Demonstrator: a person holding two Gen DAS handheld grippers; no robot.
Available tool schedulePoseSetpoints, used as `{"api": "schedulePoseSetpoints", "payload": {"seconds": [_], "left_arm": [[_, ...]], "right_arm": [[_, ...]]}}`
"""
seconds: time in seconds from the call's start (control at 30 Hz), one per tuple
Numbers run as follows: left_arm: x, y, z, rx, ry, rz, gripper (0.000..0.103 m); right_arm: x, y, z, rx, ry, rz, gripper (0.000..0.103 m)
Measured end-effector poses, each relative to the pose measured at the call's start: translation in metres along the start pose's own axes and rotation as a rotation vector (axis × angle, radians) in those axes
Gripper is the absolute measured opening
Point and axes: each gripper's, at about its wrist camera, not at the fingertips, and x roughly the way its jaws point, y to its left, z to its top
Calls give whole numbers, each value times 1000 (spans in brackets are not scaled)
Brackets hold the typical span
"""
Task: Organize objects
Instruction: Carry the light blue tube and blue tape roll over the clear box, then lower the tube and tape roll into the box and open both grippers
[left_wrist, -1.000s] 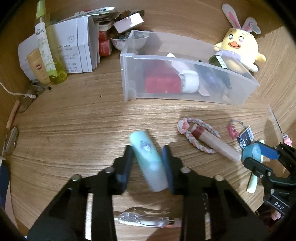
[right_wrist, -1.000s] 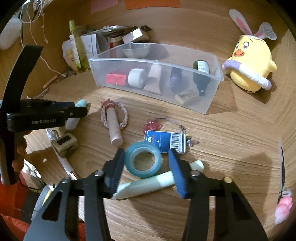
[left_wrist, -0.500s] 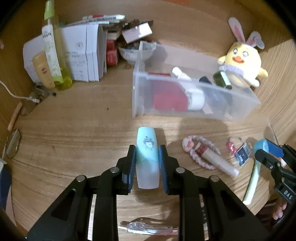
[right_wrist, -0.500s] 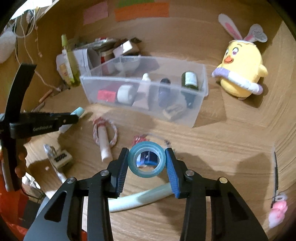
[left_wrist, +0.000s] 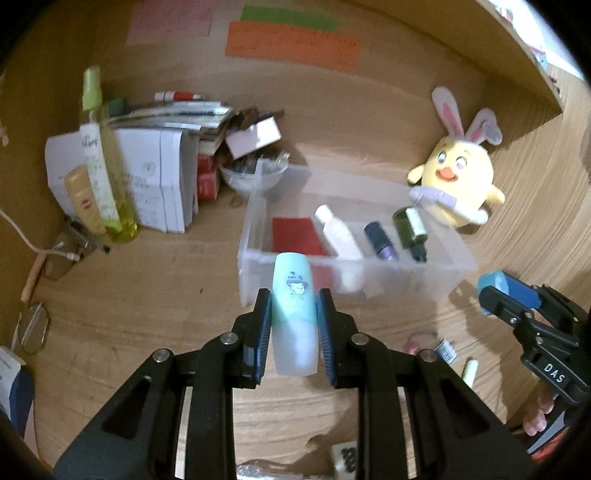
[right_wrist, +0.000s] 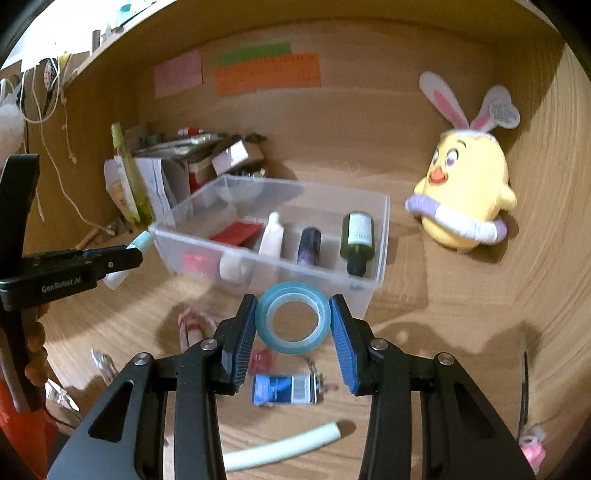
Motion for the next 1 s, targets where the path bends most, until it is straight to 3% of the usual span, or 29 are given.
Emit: {"api": "schedulePoseSetpoints", "payload": {"seconds": [0.6, 1.0], "left_arm": [[3, -29, 52, 54, -81, -41, 24], [33, -41, 75, 66, -48, -56, 24]], "right_arm": [[14, -11, 51, -7, -86, -19, 36], [38, -26, 70, 28, -79, -17, 36]]}}
